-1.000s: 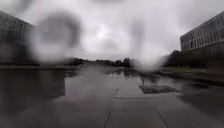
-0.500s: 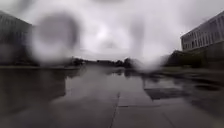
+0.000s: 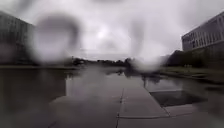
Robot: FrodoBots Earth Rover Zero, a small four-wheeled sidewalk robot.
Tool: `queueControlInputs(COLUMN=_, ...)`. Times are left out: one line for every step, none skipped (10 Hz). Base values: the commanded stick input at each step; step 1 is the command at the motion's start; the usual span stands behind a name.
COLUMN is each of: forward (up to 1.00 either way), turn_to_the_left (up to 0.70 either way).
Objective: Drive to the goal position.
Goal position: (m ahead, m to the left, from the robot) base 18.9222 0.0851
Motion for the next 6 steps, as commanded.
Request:
queueControlInputs(forward=0.7, turn_to_the_left=0.0)
queueControlInputs(forward=0.7, turn_to_the_left=0.0)
queueControlInputs(forward=0.7, turn_to_the_left=0.0)
queueControlInputs(forward=0.7, turn_to_the_left=0.0)
queueControlInputs(forward=0.7, turn_to_the_left=0.0)
queueControlInputs(forward=0.7, turn_to_the_left=0.0)
